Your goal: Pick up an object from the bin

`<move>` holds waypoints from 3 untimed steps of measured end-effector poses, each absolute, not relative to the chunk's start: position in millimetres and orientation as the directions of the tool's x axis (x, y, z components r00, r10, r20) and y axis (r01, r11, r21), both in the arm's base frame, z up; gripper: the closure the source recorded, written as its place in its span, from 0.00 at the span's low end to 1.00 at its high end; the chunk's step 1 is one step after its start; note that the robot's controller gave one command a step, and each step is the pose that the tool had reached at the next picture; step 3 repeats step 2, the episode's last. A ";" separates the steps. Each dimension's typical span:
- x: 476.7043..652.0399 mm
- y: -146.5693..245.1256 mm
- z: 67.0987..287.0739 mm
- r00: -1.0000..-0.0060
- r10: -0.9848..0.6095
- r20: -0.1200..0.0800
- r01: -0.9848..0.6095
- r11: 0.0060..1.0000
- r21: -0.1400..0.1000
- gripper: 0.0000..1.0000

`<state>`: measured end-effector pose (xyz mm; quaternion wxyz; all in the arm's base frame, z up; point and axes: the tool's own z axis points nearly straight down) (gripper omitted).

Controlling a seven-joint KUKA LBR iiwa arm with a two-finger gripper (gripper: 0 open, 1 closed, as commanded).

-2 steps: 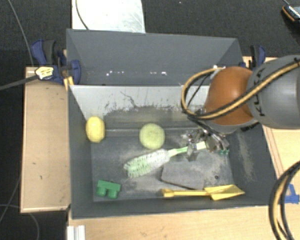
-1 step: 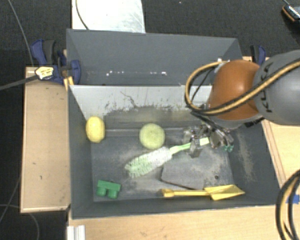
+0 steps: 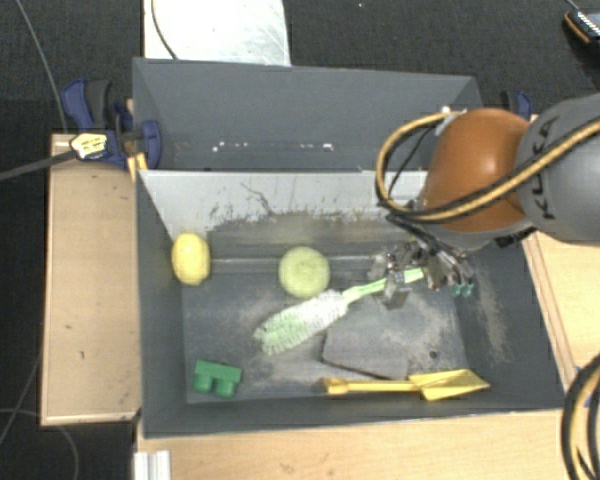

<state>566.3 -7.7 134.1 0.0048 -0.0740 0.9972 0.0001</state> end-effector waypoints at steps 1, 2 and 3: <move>565.8 -7.5 151.6 -0.989 -0.148 -0.008 -0.148 0.989 0.000 1.00; 566.9 -7.3 175.6 -0.989 -0.149 -0.012 -0.149 0.989 -0.001 1.00; 566.9 -7.3 175.6 -0.989 -0.149 -0.012 -0.149 0.989 -0.001 1.00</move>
Offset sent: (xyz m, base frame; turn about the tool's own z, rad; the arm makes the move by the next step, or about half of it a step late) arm -0.0004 0.0002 0.0480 -0.0004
